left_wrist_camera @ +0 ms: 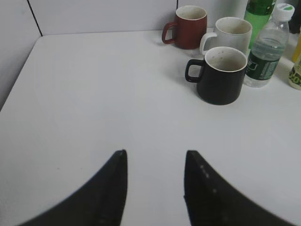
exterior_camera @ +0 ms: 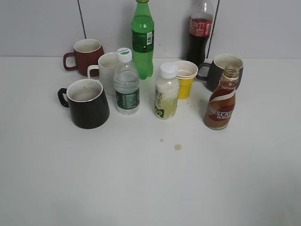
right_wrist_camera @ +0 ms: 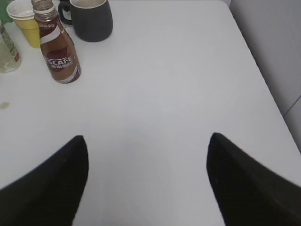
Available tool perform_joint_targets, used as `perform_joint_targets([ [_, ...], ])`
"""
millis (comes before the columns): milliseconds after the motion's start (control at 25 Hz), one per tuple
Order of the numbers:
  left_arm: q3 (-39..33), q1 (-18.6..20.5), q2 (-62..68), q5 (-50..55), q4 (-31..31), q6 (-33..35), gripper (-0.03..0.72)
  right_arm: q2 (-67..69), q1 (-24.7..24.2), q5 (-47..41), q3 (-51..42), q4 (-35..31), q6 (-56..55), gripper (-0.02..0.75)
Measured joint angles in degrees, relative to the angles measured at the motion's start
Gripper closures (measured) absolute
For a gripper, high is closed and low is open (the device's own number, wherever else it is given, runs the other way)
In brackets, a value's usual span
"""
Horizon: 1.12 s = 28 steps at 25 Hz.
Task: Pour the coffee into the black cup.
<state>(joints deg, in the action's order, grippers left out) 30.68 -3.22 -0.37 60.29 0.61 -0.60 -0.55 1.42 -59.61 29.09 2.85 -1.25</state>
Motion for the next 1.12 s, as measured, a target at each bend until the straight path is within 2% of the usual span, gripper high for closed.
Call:
perform_joint_targets([
  [1000,0.0,0.0,0.0,0.0,0.12,0.0,0.374,0.0,0.0,0.0,0.0,0.0,-0.01,0.151],
  [1120,0.06,-1.35,0.46,-0.2,0.37,0.0,0.374,0.0,0.0,0.23,0.07,0.0,-0.01,0.153],
])
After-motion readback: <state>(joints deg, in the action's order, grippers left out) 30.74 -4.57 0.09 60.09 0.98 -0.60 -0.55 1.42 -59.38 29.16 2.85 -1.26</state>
